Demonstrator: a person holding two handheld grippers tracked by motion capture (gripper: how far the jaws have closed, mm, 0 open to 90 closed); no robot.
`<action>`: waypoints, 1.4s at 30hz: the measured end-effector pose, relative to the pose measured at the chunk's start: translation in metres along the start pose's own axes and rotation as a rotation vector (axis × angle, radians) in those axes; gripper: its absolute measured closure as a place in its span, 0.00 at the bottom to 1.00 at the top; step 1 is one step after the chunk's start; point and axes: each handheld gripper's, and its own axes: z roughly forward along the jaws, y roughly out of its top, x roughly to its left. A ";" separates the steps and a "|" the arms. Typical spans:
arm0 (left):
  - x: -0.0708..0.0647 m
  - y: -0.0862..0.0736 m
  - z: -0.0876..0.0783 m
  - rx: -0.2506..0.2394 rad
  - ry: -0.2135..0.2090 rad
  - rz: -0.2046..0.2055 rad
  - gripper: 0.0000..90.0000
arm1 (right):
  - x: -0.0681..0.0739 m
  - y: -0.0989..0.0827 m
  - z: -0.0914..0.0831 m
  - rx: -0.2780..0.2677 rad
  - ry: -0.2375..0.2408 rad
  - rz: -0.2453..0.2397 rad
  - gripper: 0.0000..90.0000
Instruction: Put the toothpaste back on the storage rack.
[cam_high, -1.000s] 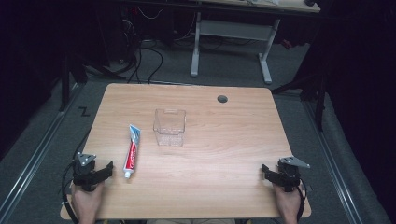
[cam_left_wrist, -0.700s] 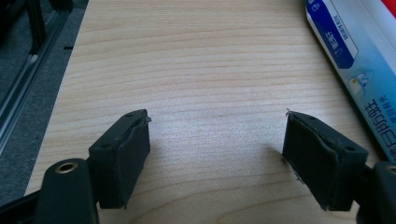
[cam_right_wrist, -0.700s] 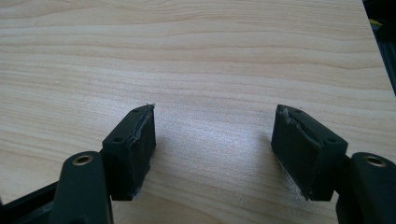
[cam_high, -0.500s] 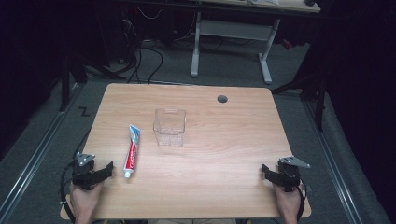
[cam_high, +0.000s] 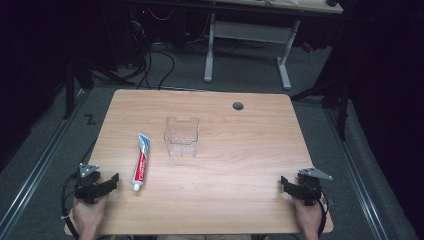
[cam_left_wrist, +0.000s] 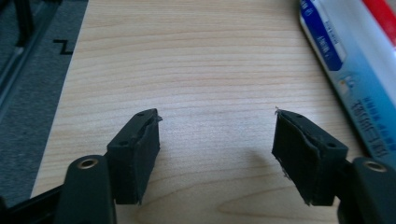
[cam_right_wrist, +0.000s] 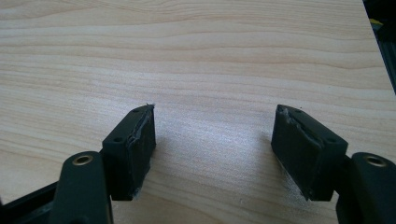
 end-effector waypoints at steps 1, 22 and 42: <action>0.000 0.000 -0.001 0.003 -0.005 -0.006 0.37 | 0.000 0.000 0.000 0.000 0.000 0.000 0.34; -0.008 0.006 -0.029 -0.050 -0.017 0.043 0.38 | 0.000 0.000 0.000 -0.001 0.002 -0.001 0.34; -0.021 0.036 -0.044 -0.073 -0.112 0.052 0.40 | 0.000 0.000 0.000 0.001 0.004 0.005 0.34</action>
